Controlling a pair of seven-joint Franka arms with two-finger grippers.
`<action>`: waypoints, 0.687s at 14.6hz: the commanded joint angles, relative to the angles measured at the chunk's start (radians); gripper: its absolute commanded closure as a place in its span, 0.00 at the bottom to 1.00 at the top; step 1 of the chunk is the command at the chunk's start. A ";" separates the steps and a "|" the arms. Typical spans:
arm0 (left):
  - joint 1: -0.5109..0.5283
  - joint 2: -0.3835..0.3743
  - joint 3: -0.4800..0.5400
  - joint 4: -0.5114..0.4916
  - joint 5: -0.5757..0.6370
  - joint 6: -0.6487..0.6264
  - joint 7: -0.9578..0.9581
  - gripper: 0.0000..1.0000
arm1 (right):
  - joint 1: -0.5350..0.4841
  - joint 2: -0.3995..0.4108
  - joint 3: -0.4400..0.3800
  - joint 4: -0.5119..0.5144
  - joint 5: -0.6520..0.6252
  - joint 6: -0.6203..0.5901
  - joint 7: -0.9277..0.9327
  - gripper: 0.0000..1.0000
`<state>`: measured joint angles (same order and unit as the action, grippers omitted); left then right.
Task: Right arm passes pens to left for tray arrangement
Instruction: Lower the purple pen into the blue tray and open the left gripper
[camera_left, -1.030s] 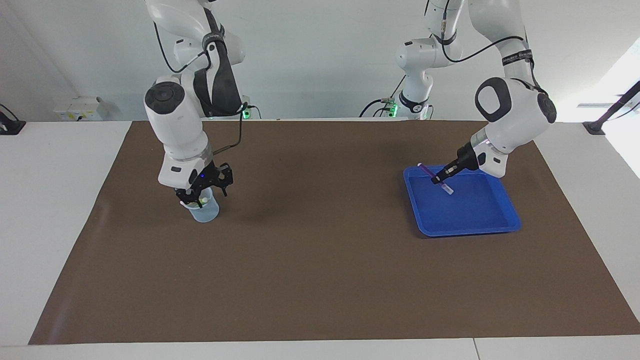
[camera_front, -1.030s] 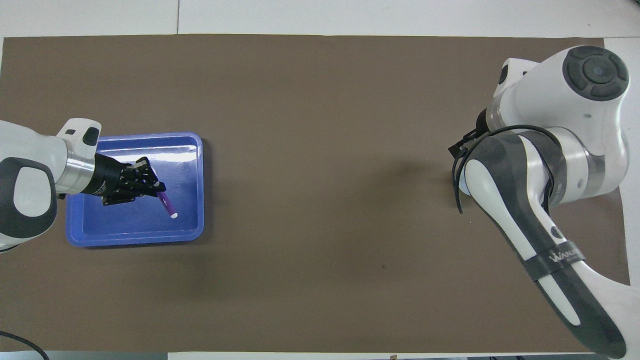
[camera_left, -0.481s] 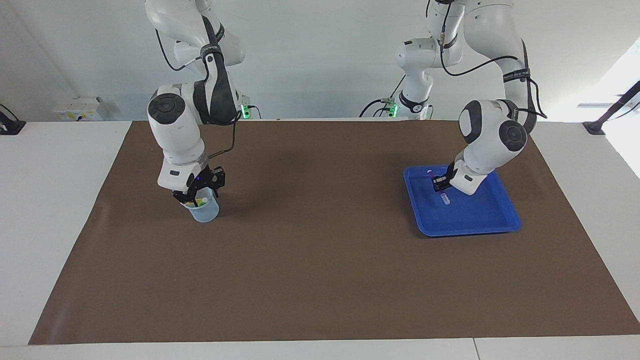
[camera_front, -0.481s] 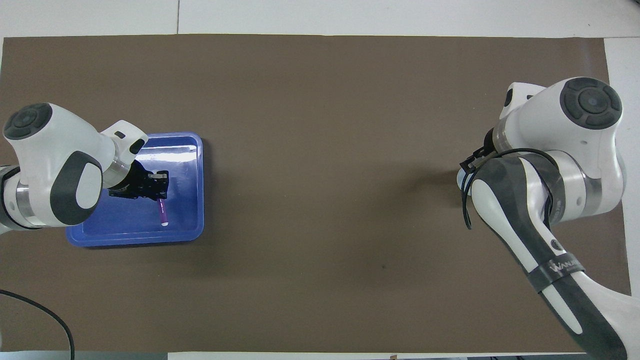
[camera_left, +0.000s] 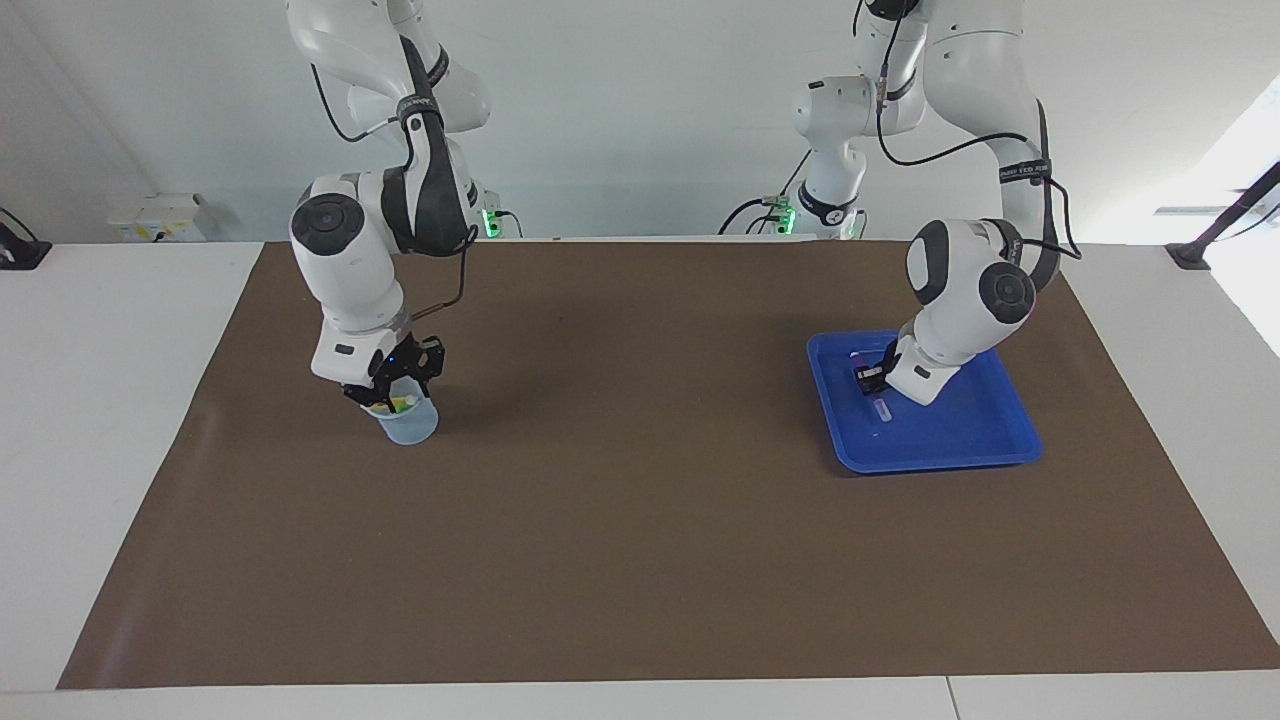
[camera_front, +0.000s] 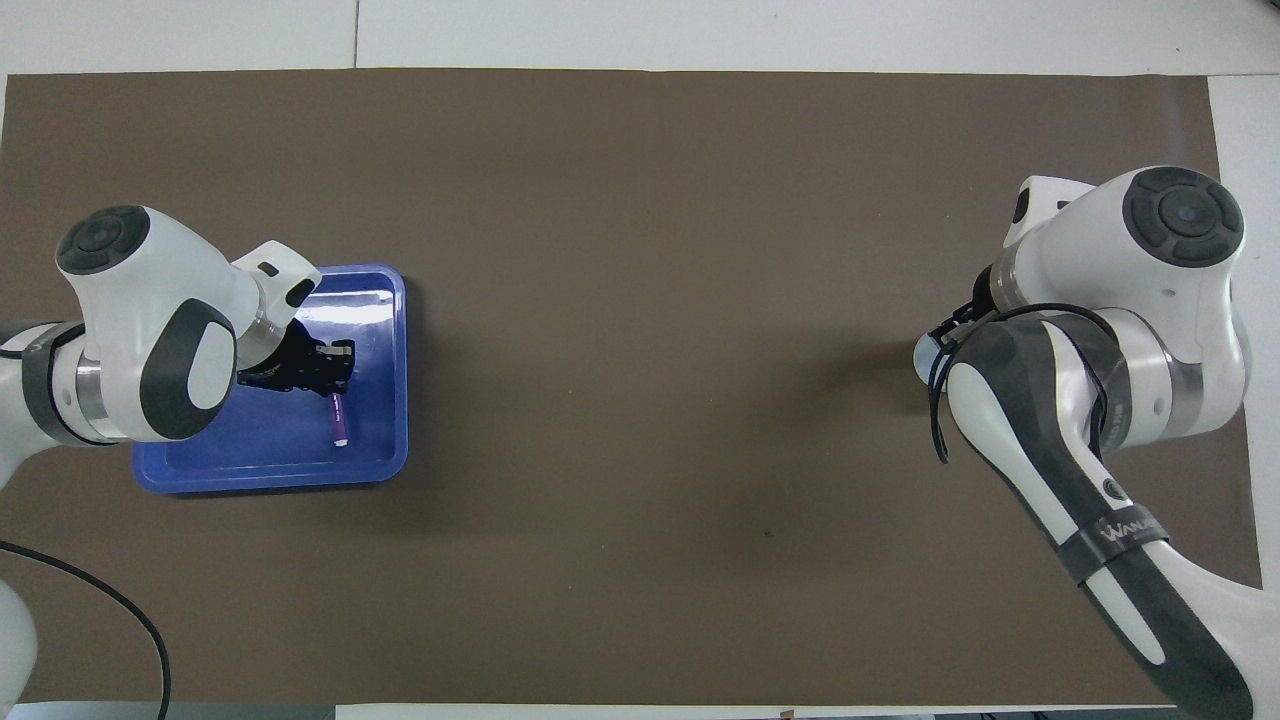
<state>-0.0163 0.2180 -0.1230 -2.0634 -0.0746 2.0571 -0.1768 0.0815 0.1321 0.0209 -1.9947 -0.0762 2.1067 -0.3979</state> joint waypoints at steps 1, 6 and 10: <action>-0.008 0.021 0.006 0.014 0.024 0.014 0.007 1.00 | -0.012 -0.026 0.010 -0.052 -0.019 0.055 -0.012 0.52; -0.001 0.020 0.005 0.012 0.022 0.018 0.010 0.00 | -0.014 -0.011 0.010 -0.038 -0.019 0.046 -0.013 0.53; 0.002 0.020 0.005 0.012 0.022 0.020 0.010 0.00 | -0.025 -0.012 0.010 -0.042 -0.019 0.052 -0.018 0.59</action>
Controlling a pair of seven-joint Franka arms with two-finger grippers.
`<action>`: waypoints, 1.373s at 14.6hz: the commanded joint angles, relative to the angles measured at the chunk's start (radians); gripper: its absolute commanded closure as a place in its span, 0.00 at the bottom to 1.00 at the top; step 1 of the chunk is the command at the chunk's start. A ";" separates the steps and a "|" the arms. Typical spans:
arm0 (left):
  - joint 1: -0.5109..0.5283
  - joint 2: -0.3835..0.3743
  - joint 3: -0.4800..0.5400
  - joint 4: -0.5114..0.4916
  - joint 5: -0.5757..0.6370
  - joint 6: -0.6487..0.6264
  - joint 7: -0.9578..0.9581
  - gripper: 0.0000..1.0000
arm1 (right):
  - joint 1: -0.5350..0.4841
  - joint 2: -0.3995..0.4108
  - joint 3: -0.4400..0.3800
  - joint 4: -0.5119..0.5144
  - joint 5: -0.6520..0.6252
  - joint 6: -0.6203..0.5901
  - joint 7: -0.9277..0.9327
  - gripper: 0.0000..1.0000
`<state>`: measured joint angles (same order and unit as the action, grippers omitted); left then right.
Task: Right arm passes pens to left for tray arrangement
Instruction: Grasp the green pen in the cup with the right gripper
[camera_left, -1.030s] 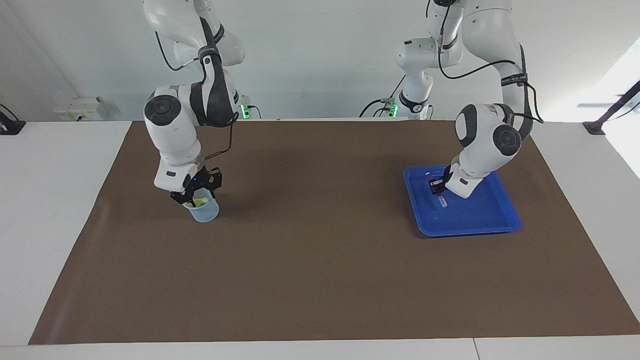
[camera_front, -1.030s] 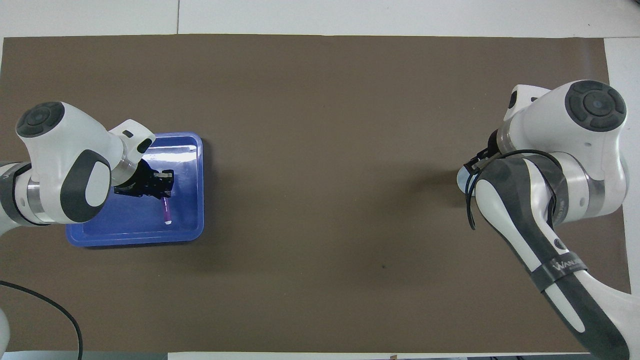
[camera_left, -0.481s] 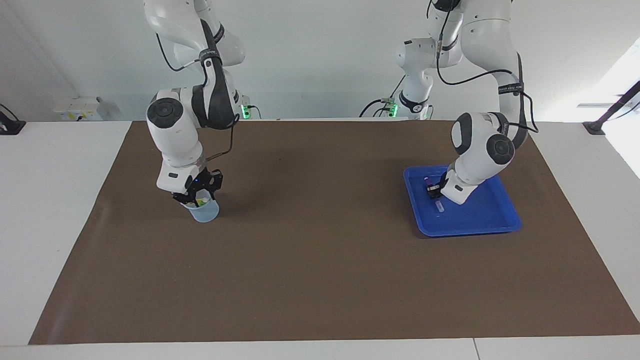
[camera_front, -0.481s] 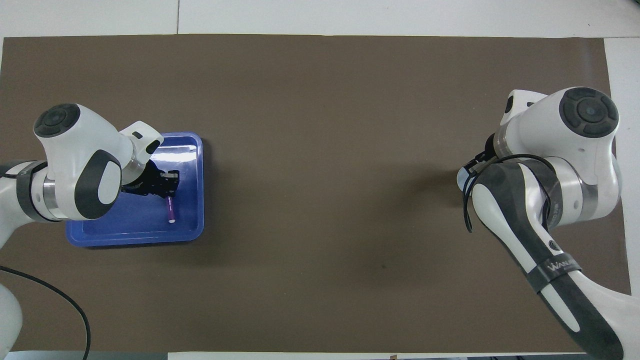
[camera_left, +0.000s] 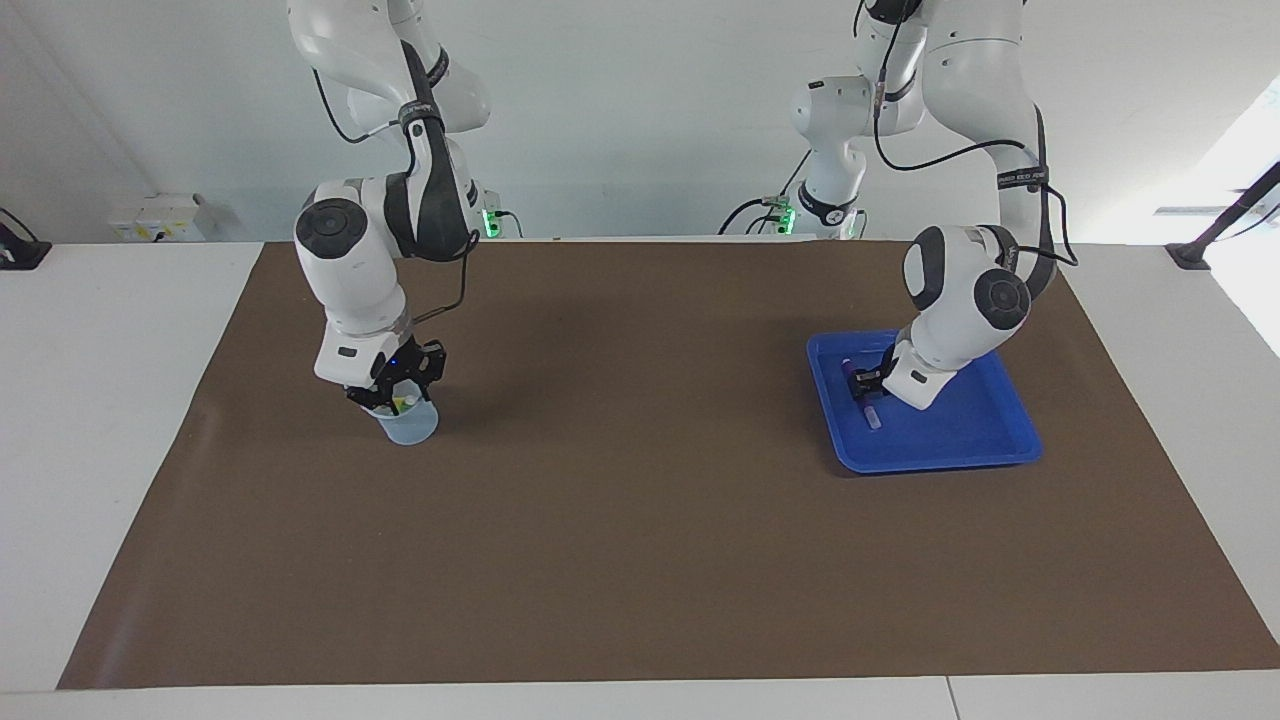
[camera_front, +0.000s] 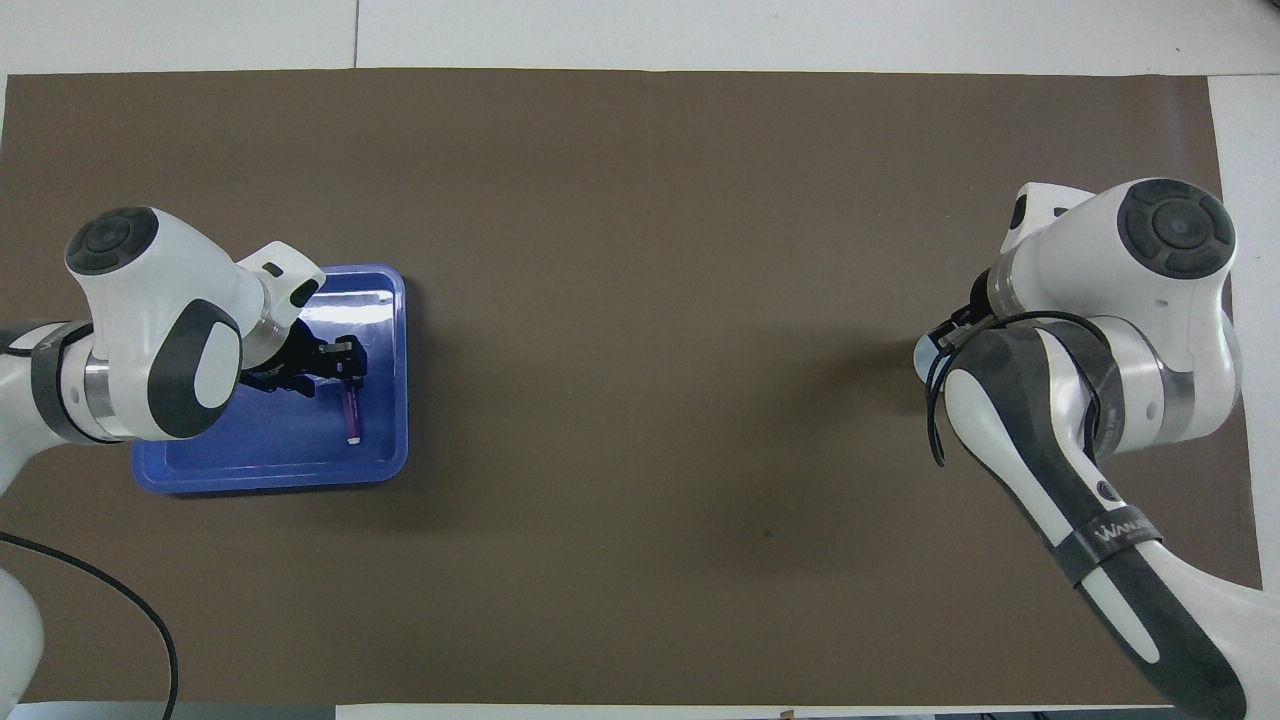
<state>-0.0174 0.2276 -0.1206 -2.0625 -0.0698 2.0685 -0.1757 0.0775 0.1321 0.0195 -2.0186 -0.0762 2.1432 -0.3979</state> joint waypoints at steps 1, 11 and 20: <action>0.004 0.010 0.003 0.012 0.018 0.008 0.008 0.00 | -0.021 -0.012 0.011 -0.017 -0.019 0.015 -0.018 0.60; 0.025 0.003 0.001 0.171 -0.057 -0.203 -0.010 0.00 | -0.035 -0.022 0.007 0.073 -0.017 -0.113 -0.024 1.00; 0.017 -0.155 0.001 0.285 -0.371 -0.401 -0.478 0.00 | -0.019 -0.143 0.022 0.483 0.134 -0.536 -0.012 1.00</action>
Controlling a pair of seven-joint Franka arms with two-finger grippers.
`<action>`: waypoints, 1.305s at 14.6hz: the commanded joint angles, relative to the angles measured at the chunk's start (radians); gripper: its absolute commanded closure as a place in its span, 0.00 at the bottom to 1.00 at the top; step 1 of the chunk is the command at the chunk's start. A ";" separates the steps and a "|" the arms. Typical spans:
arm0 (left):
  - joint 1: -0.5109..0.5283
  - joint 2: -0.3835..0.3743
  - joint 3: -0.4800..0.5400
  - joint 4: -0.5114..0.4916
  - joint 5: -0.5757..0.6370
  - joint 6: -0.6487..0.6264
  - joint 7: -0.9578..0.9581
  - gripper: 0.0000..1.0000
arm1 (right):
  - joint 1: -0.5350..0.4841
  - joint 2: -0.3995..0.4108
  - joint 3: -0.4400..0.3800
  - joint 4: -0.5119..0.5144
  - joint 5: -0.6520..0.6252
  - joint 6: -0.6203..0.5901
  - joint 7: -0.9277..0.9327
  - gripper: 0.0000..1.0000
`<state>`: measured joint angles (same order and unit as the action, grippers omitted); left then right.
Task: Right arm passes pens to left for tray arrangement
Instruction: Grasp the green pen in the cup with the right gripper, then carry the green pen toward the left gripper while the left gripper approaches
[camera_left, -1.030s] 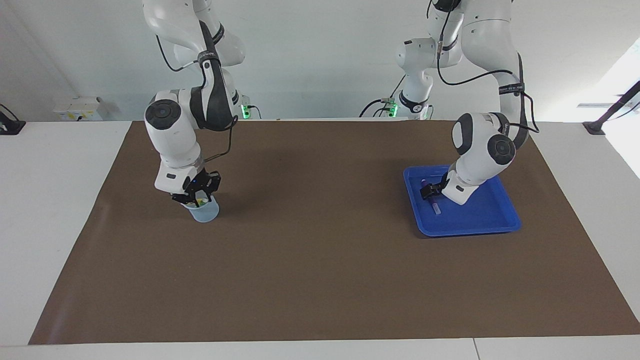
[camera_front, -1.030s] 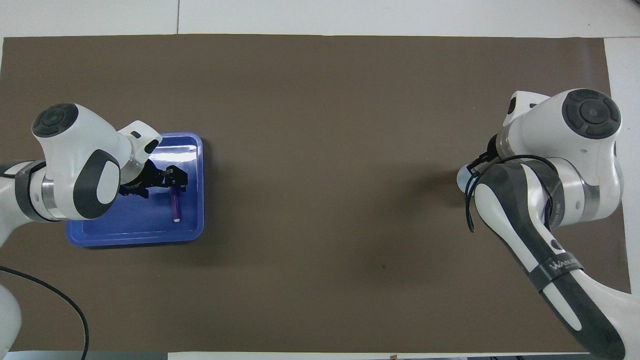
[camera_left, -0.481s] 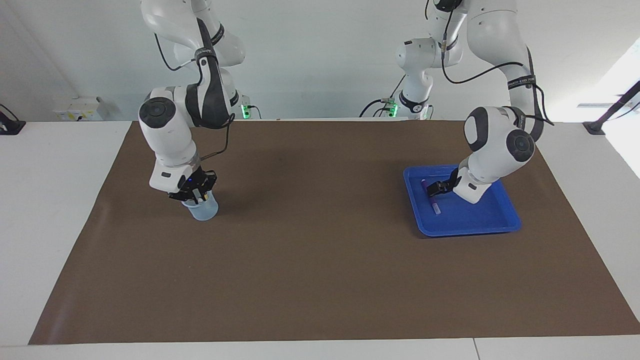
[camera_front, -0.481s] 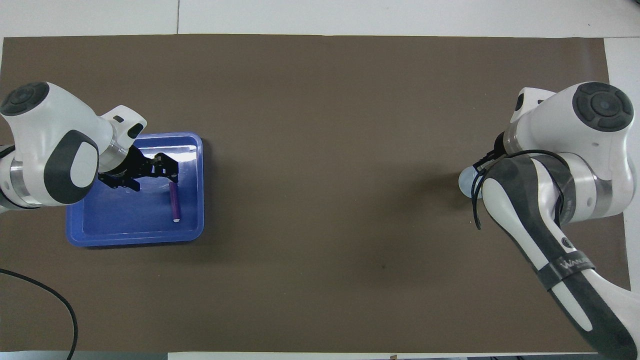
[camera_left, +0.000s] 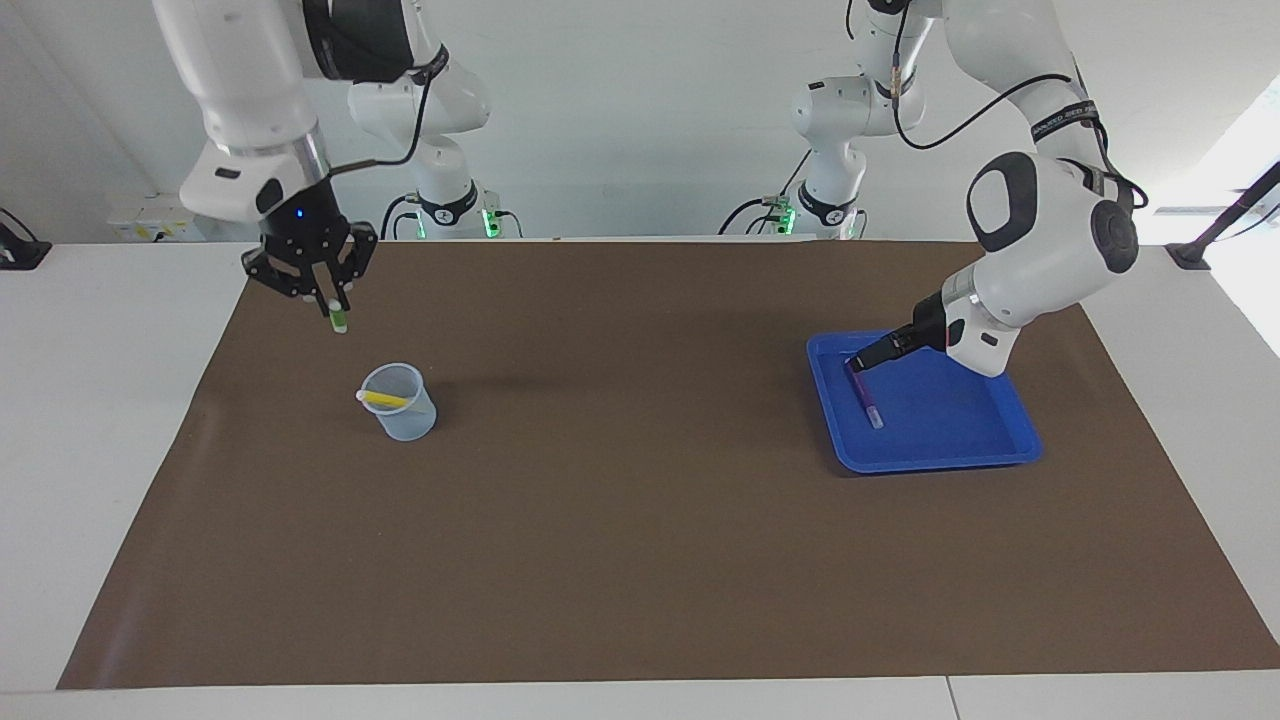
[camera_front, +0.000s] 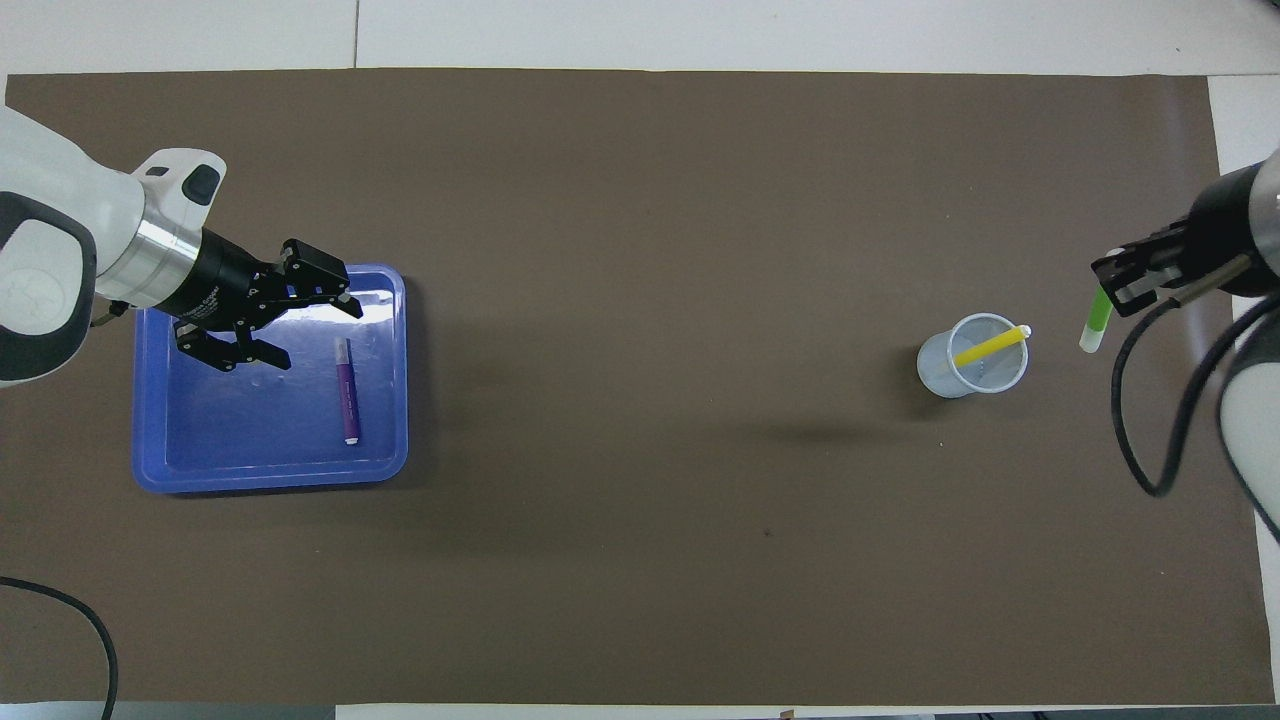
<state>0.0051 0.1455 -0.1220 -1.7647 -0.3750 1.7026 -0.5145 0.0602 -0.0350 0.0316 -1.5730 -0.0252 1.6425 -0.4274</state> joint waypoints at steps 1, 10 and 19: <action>-0.010 -0.102 0.001 -0.018 -0.103 -0.035 -0.216 0.00 | -0.002 0.015 0.011 0.013 0.126 -0.038 0.091 1.00; -0.025 -0.150 -0.060 -0.027 -0.421 0.074 -0.893 0.00 | 0.282 -0.095 0.027 -0.257 0.403 0.351 0.974 1.00; -0.195 -0.176 -0.074 -0.052 -0.438 0.203 -1.406 0.00 | 0.493 -0.115 0.053 -0.469 0.472 0.874 1.427 1.00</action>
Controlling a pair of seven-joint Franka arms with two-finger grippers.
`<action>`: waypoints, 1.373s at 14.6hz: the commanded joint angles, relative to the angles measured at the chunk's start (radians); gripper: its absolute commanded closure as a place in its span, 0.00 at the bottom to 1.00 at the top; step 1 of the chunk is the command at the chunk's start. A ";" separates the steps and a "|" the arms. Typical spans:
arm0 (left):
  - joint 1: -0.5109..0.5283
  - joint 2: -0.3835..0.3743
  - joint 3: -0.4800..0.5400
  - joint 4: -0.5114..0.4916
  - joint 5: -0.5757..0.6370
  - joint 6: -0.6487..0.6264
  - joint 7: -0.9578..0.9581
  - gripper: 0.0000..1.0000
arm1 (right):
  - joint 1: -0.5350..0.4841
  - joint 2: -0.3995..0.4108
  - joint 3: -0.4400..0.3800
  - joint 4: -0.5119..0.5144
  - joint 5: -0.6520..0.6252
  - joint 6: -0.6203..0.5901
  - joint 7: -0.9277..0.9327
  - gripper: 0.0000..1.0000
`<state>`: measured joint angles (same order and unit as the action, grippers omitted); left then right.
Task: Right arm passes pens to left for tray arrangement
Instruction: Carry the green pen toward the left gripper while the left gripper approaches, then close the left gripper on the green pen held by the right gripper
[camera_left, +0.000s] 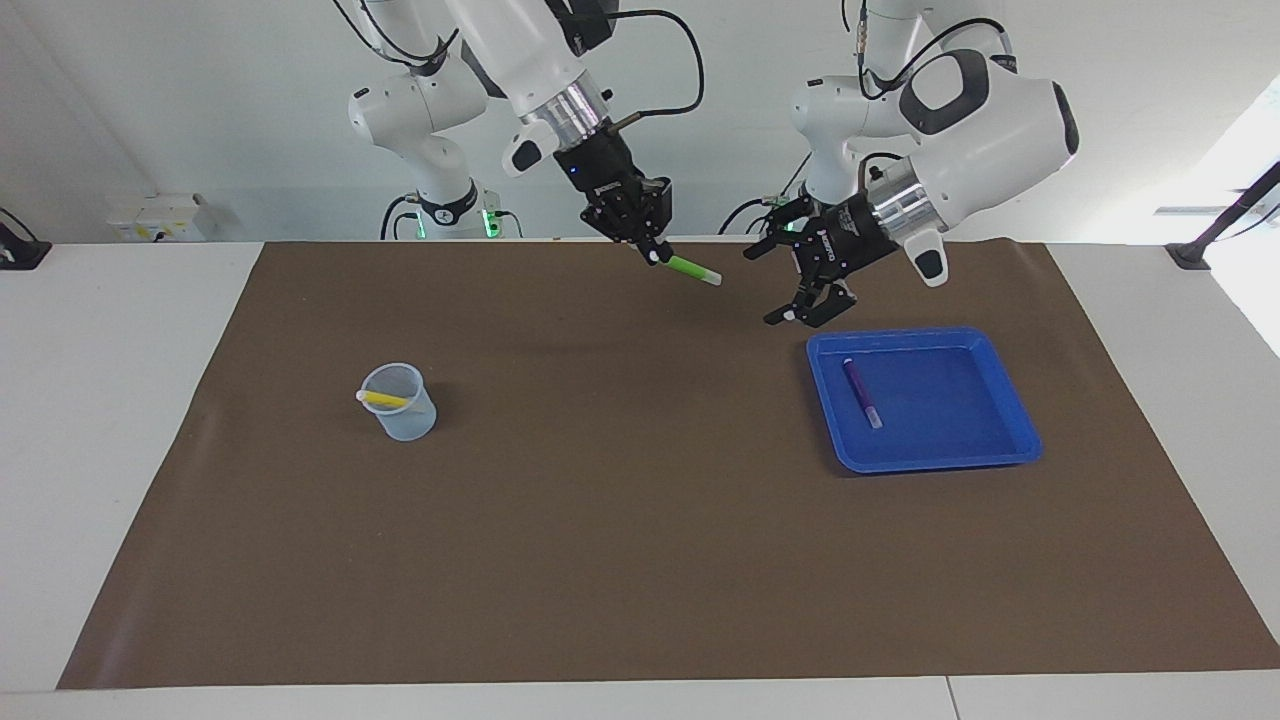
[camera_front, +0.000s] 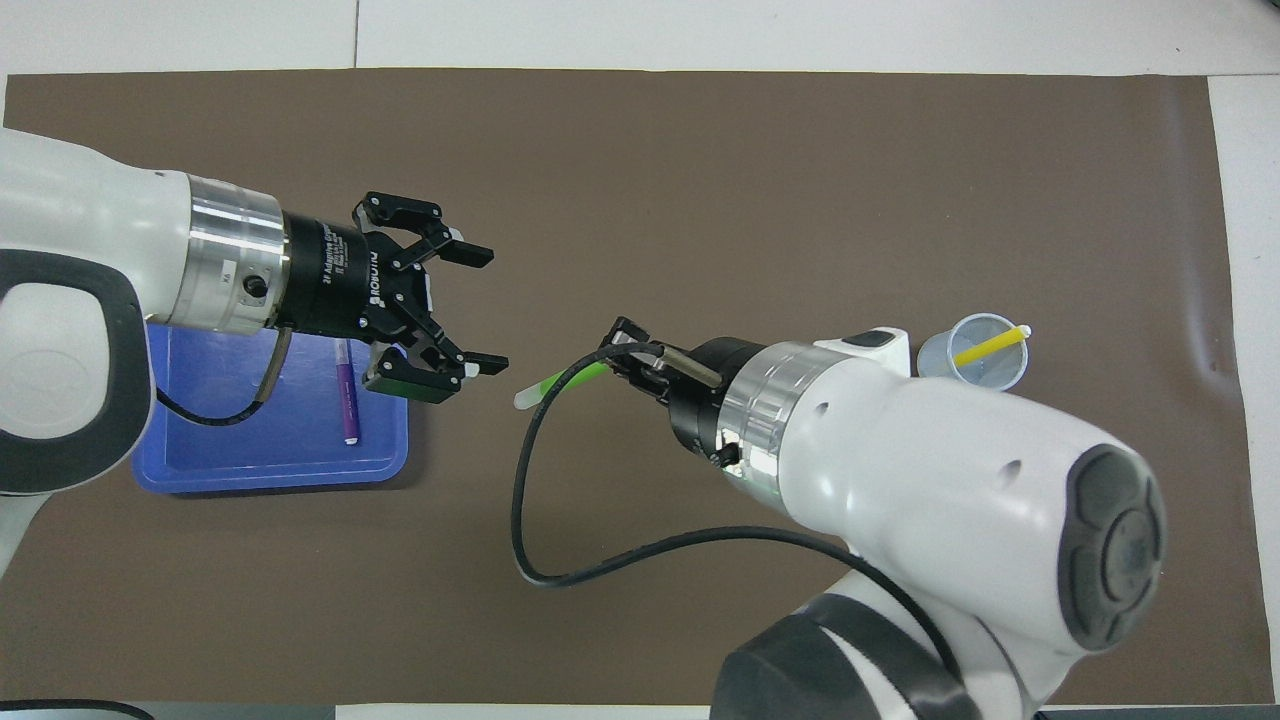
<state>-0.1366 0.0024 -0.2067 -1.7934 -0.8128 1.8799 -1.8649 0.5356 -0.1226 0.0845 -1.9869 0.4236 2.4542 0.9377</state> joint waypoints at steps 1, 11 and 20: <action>-0.060 -0.036 0.009 -0.023 0.026 0.022 -0.059 0.00 | 0.035 -0.026 0.000 -0.067 0.023 0.092 0.075 1.00; -0.139 -0.125 0.003 -0.101 0.210 0.018 -0.126 0.00 | 0.040 -0.025 0.000 -0.081 0.023 0.120 0.078 1.00; -0.152 -0.168 0.003 -0.189 0.208 0.079 -0.126 0.28 | 0.040 -0.025 0.000 -0.081 0.023 0.117 0.076 1.00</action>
<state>-0.2808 -0.1321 -0.2098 -1.9458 -0.6199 1.9363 -1.9755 0.5805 -0.1238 0.0816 -2.0424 0.4238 2.5596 1.0206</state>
